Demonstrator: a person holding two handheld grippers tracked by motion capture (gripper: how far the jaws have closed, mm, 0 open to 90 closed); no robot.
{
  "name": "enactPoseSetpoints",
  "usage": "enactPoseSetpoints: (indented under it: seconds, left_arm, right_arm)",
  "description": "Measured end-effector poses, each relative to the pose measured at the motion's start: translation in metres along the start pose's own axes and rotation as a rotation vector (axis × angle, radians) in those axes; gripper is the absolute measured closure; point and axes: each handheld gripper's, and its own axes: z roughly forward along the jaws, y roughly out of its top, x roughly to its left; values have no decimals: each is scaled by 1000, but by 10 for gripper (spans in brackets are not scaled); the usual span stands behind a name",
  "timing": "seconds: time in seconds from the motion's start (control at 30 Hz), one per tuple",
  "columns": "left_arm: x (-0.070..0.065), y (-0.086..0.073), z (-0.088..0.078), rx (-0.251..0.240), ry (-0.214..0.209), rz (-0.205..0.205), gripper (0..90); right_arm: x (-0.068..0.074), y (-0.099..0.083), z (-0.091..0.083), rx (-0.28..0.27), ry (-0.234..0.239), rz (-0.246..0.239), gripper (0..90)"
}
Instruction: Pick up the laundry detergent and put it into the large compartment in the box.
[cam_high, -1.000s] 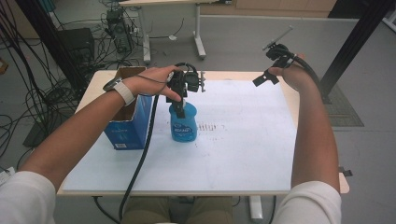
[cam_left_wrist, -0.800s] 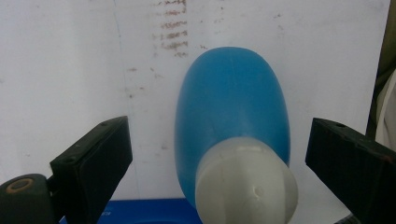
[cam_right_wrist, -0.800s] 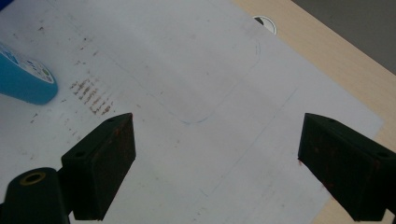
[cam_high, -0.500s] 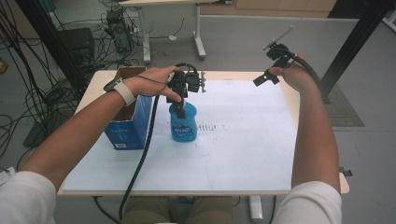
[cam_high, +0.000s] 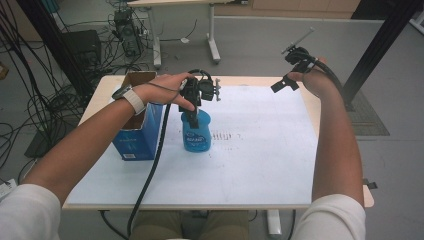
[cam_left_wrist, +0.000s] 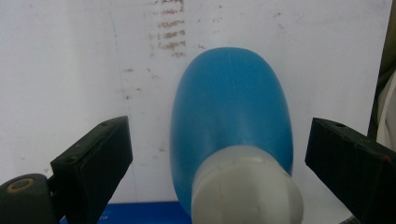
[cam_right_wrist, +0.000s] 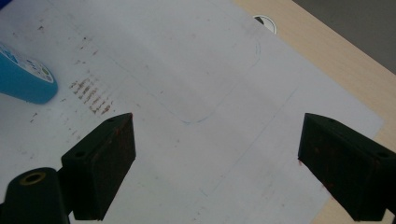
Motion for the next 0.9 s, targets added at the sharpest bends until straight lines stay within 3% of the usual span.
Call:
enactPoseSetpoints:
  seconds: [0.73, 0.9]
  left_arm:
    - [-4, 6, 20, 29, 15, 8, 84]
    - [-4, 4, 23, 15, 15, 8, 120]
  right_arm:
    - [1, 1, 1, 4, 2, -3, 110]
    - [2, 1, 1, 4, 4, -7, 110]
